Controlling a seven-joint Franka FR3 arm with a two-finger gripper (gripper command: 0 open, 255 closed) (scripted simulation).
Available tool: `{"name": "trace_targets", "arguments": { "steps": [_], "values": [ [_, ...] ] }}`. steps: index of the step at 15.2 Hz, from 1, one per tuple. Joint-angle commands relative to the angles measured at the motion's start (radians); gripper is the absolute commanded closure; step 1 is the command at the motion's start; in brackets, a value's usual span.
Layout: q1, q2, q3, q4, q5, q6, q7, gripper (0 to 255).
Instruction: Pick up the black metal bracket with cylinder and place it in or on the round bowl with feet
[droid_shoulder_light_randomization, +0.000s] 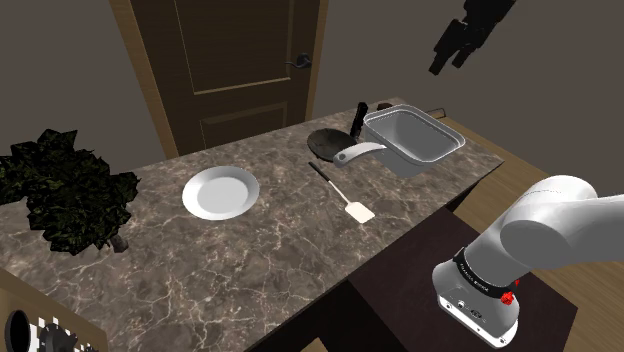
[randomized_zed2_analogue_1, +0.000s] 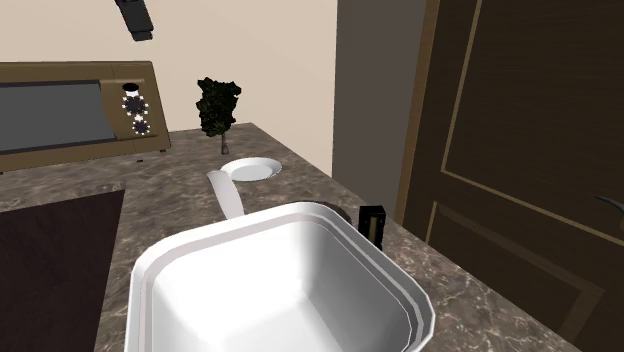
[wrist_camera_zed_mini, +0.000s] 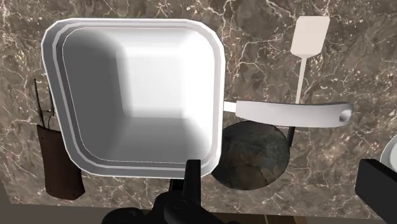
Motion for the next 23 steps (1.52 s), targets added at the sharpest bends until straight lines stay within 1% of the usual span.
{"name": "trace_targets", "arguments": {
  "steps": [1, 6, 12, 17, 23],
  "values": [
    [0.0, 0.0, 0.0, 0.0, 0.0, 0.0, 0.0, 0],
    [-0.005, 0.139, -0.042, -0.009, -0.012, 0.139, -0.031, 0],
    [-0.008, 0.333, -0.09, 0.023, -0.011, 0.288, -0.071, 0],
    [-0.007, 0.511, -0.127, 0.086, 0.007, 0.392, -0.112, 0],
    [-0.012, 0.737, -0.161, 0.204, 0.054, 0.483, -0.17, 0]
  ]
}}
